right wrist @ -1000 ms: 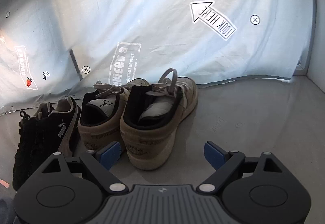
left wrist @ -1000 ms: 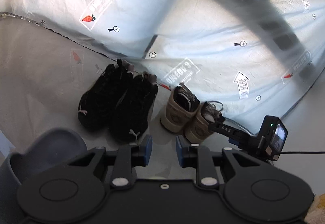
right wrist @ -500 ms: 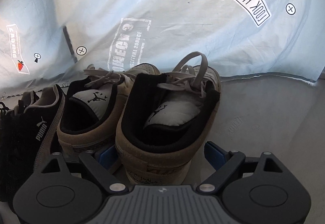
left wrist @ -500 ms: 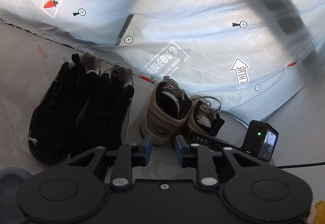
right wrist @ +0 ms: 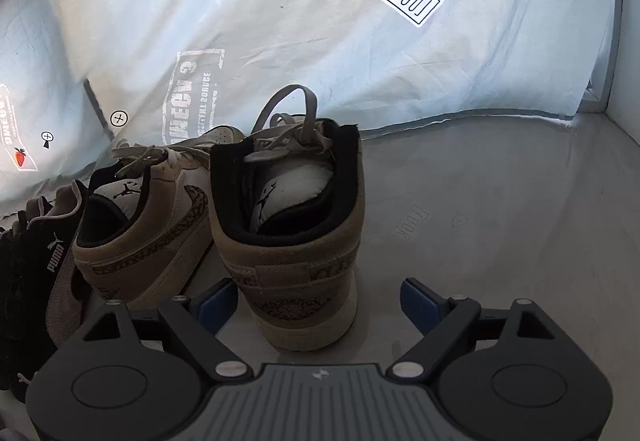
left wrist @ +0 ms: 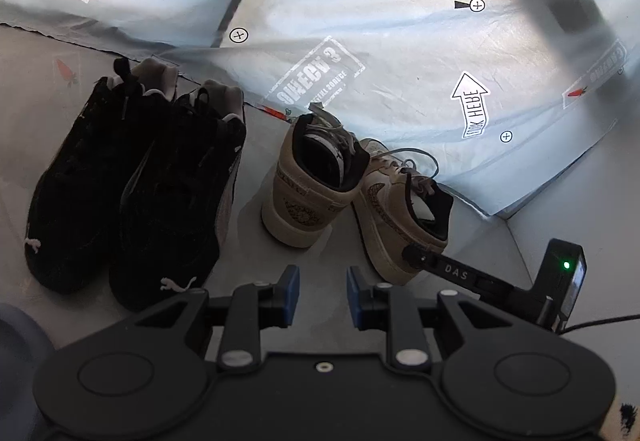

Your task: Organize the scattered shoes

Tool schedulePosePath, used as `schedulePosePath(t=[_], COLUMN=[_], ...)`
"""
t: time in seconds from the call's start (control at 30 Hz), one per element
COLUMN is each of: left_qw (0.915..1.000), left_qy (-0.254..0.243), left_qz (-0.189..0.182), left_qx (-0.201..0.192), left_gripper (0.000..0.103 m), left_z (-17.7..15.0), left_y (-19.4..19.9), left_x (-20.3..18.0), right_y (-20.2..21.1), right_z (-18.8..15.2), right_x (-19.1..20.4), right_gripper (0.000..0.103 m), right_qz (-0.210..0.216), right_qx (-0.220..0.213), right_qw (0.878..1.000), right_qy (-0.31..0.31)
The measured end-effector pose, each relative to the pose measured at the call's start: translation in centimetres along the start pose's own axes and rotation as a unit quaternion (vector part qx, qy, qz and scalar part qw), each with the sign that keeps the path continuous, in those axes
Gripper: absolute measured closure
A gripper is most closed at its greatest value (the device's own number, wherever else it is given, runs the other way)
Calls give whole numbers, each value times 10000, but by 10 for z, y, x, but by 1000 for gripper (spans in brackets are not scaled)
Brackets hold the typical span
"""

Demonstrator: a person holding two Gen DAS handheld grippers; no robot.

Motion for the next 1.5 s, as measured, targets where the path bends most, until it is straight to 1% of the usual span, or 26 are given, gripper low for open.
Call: schedulePosePath(t=[0.1, 0.17, 0.23, 0.33, 0.4, 0.43, 0.47, 0.5, 0.53, 0.57, 0.63, 0.67, 0.73, 0.83, 0.9, 0.97, 1.03, 1.3, 1.37, 1.4, 1.47, 1.5], left_qw=[10000, 9998, 9988, 9988, 9967, 9955, 9942, 9927, 9915, 9901, 9870, 9856, 9857, 9843, 9842, 9838, 9810, 9793, 9807, 9803, 9792, 9794], left_qy=[-53, -87, -208, -167, -323, -416, -509, -602, -711, -820, -1024, -1086, -970, -1007, -1019, -987, -1046, -1186, -1244, -1329, -1498, -1505], left_qz=[4, 180, 432, 455, 710, 810, 910, 1009, 1062, 1114, 1224, 1289, 1367, 1436, 1441, 1466, 1591, 1635, 1497, 1444, 1338, 1310], left_qx=[-84, -87, -70, -65, -228, -245, -262, -278, -262, -245, -183, -139, -157, -184, -175, -293, -378, 126, 186, 216, 274, 292], left_gripper=[78, 78, 78, 78, 72, 64, 60, 58, 54, 48, 43, 43, 43, 43, 45, 45, 45, 45, 45, 46, 68, 69], left_z=[17, 28, 37, 47, 56, 58, 61, 63, 64, 64, 64, 64, 63, 62, 61, 60, 59, 51, 51, 50, 48, 43], left_y=[-29, -52, -73, -94, -106, -111, -117, -122, -127, -132, -140, -144, -143, -141, -134, -122, -114, -153, -168, -172, -180, -175], left_x=[-5, -5, -2, 0, 1, 2, 2, 2, 1, 0, -1, -1, -1, -1, -4, -7, -6, 8, 4, 0, -8, -9], right_y=[11, 16, 19, 23, 25, 26, 27, 28, 29, 29, 32, 33, 35, 36, 37, 37, 38, 39, 40, 40, 41, 42], right_z=[-3, -6, -9, -14, -13, -13, -13, -13, -12, -11, -7, -4, 2, 6, 7, 5, 3, 0, 1, 1, 1, 1], right_x=[-4, -8, -12, -18, -23, -26, -28, -31, -33, -36, -38, -38, -36, -35, -37, -40, -43, -51, -51, -51, -52, -52], right_gripper=[13, 13, 13, 13, 13, 13, 13, 14, 13, 13, 13, 13, 13, 13, 13, 13, 13, 13, 13, 13, 13, 13], right_qz=[-63, -45, -48, -98, -152, -172, -174, -177, -176, -175, -137, -117, -69, -25, -29, -34, -60, -70, -54, -47, -35, -30], right_qx=[-88, -78, -44, -30, -72, -80, -78, -72, -70, -68, -117, -145, -220, -271, -282, -258, -251, -228, -230, -234, -247, -252], right_qw=[9999, 10000, 9998, 9997, 9997, 9996, 9995, 9993, 9989, 9984, 9976, 9974, 9974, 9972, 9969, 9965, 9962, 9946, 9945, 9945, 9944, 9943], right_qy=[82, -23, -165, -208, -175, -212, -254, -334, -429, -525, -671, -690, -687, -694, -733, -793, -828, -1007, -1019, -1022, -1026, -1032])
Point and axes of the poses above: each gripper's, at about its wrist camera, not at the fingertips, and y roughly against the way its jaws point, x to its left, z to its top, the point moved 10 cm from there along -y, roughly the way its jaws point, and after that the axes turned 7 degrees about -x, right-handed, at the moved point
